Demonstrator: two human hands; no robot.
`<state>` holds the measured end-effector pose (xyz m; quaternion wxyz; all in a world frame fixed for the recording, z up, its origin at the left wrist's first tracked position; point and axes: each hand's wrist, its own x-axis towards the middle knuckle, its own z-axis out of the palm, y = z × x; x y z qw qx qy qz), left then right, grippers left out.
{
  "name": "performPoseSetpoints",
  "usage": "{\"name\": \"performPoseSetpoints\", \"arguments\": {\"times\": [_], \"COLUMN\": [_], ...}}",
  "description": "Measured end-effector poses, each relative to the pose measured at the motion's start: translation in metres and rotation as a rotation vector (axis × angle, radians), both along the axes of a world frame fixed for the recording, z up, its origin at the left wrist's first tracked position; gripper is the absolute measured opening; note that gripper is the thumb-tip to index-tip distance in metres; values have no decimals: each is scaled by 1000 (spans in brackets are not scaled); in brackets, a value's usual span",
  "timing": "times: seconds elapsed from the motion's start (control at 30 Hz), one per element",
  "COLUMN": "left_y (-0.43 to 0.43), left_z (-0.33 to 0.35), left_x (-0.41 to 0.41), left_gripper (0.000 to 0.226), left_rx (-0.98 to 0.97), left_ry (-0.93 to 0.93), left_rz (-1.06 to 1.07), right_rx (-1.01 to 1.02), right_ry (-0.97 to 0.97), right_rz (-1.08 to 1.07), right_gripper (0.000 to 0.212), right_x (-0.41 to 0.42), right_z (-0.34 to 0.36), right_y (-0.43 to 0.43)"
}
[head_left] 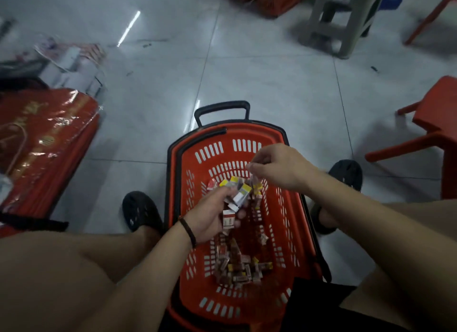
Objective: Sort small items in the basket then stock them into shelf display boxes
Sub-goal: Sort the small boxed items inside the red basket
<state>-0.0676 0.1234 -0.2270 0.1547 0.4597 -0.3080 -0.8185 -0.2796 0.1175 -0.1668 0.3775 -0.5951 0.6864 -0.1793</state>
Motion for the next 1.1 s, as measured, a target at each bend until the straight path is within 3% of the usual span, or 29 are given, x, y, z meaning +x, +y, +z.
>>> {"name": "performPoseSetpoints", "arguments": {"times": [0.1,0.33,0.47,0.57,0.73,0.87,1.1], "left_y": [-3,6,12,17,19,21,16], "left_z": [31,71,62,55,55,59,50], "left_x": [9,46,52,51,43,42,38], "left_gripper": [30,37,47,44,33,36,32], "left_rx": [-88,-186,-190,-245,-301,-326,-248], "left_ry": [14,31,34,-16,5,-50,-9], "left_rz": [62,110,216,243,197,119,213], "right_rx": [116,98,-50,-157,-100,-134,-139], "right_ry": [-315,-539,-451,-470,-604,-575,-565], "right_rz": [-36,-14,-76,-112,12,-61,-137], "right_gripper": [37,17,3,10,14,13,14], "right_x": [21,49,48,41,56,59,64], "right_z": [6,25,20,19,15,9,0], "right_y": [14,10,9,10,16,13,16]}}
